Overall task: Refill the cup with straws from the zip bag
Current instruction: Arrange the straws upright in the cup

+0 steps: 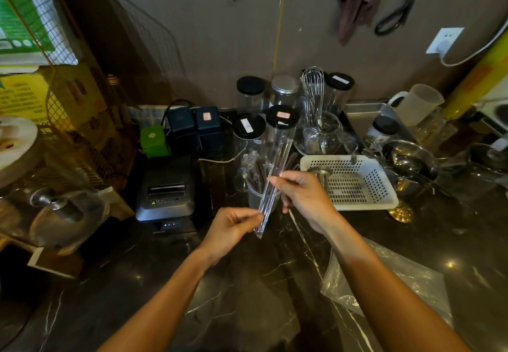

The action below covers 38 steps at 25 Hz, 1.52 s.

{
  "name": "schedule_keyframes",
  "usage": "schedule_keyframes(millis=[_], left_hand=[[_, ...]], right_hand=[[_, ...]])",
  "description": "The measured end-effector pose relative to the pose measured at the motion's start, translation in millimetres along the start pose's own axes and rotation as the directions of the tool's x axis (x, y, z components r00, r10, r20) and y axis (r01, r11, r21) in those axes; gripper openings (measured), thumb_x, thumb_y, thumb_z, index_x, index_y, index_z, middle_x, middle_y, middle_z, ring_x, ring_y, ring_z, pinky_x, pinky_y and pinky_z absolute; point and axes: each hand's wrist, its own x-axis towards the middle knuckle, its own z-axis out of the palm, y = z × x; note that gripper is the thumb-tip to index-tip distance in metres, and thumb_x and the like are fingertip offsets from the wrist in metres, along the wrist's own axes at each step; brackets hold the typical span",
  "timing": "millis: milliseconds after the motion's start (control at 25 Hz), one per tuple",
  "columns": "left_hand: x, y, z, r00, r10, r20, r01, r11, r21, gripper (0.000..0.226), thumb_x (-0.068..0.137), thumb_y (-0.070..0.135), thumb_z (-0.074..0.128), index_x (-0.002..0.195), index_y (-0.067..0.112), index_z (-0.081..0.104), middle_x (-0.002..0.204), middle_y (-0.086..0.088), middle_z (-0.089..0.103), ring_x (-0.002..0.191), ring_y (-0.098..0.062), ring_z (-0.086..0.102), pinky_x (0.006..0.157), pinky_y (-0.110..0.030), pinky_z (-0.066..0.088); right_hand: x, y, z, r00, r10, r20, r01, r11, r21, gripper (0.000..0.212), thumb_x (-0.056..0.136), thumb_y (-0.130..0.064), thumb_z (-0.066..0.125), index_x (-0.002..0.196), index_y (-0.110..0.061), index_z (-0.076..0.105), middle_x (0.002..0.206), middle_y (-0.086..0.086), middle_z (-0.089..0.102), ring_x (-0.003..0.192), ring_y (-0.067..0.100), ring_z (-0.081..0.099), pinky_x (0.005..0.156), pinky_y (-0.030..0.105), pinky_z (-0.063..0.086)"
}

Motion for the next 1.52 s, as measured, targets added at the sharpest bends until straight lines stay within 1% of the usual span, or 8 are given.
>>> schedule_keyframes(millis=[320,440,560,680,840,1040,1280,1520], left_hand=[[8.6,28.1,5.3,1.0,0.003,0.019,-0.002,0.999,-0.05,0.013,0.093,0.009,0.071,0.102,0.003,0.08,0.086,0.0,0.079,0.079,-0.008,0.072,0.076,-0.02,0.054],[14.8,58.3,1.0,1.0,0.025,0.004,-0.024,0.992,-0.127,0.01,0.093,0.005,0.069,0.094,0.004,0.079,0.075,0.004,0.076,0.069,-0.003,0.068,0.066,-0.017,0.051],[25.6,85.4,-5.0,1.0,0.013,-0.014,-0.015,0.989,-0.147,0.012,0.092,0.004,0.07,0.088,0.009,0.08,0.07,0.003,0.072,0.065,-0.006,0.06,0.065,-0.024,0.046],[33.5,109.4,-6.0,0.999,0.01,0.042,-0.004,0.991,-0.134,0.012,0.092,0.014,0.07,0.093,0.006,0.079,0.072,0.002,0.071,0.064,-0.006,0.056,0.066,-0.025,0.044],[42.7,118.2,-9.1,1.0,0.009,-0.008,-0.01,0.965,-0.263,0.045,0.098,0.045,0.056,0.101,0.007,0.078,0.079,-0.005,0.071,0.065,-0.008,0.056,0.068,-0.022,0.046],[52.2,57.0,10.0,0.968,-0.201,-0.148,0.183,0.975,-0.127,0.03,0.099,0.027,0.065,0.097,-0.002,0.075,0.072,-0.004,0.068,0.058,-0.009,0.057,0.059,-0.022,0.044],[60.4,-1.6,32.8,0.88,-0.398,-0.26,0.398,0.916,-0.053,0.025,0.095,0.039,0.071,0.091,0.015,0.067,0.076,-0.004,0.068,0.054,-0.01,0.061,0.048,-0.024,0.048],[78.6,-0.8,26.4,0.83,-0.361,-0.424,0.402,0.915,0.008,0.027,0.095,0.029,0.07,0.117,0.019,0.058,0.097,-0.007,0.072,0.069,-0.016,0.068,0.047,-0.022,0.054]], right_hand=[[6.5,-0.2,-3.4,0.986,-0.128,-0.103,0.104,0.971,-0.215,0.024,0.105,-0.029,0.061,0.108,-0.008,0.071,0.078,0.001,0.07,0.061,0.013,0.064,0.053,0.03,0.053],[6.8,-5.6,-12.1,0.86,-0.501,-0.091,0.263,0.589,-0.764,0.046,0.105,-0.028,0.059,0.149,-0.019,0.048,0.11,0.001,0.062,0.073,0.009,0.063,0.057,0.024,0.052],[6.5,-21.3,-13.2,0.779,-0.596,0.195,0.436,0.292,-0.851,0.056,0.1,-0.017,0.063,0.154,-0.014,0.047,0.12,0.006,0.056,0.065,0.005,0.051,0.049,0.022,0.048],[14.4,-33.0,-16.4,0.709,-0.666,0.233,0.479,0.212,-0.852,0.044,0.098,-0.01,0.063,0.142,-0.004,0.059,0.114,0.011,0.059,0.069,0.017,0.061,0.053,0.034,0.057],[33.8,-40.3,-24.6,0.741,-0.668,0.069,0.452,0.421,-0.786,0.021,0.101,-0.011,0.064,0.117,-0.004,0.074,0.1,0.006,0.062,0.078,0.02,0.062,0.067,0.039,0.058],[49.8,-39.3,-33.3,0.907,-0.407,-0.108,0.325,0.84,-0.435,0.031,0.105,-0.023,0.061,0.077,-0.014,0.067,0.07,0.013,0.063,0.06,0.028,0.057,0.06,0.046,0.05],[65.3,-9.3,-34.9,0.97,-0.221,-0.103,0.176,0.926,-0.333,0.036,0.104,-0.026,0.063,0.079,-0.001,0.068,0.077,0.029,0.067,0.063,0.046,0.064,0.05,0.04,0.046],[77.1,6.3,-30.0,0.991,-0.124,-0.04,0.086,0.855,-0.512,0.033,0.099,-0.039,0.064,0.082,-0.013,0.075,0.078,0.01,0.074,0.072,0.022,0.073,0.069,0.046,0.061]])
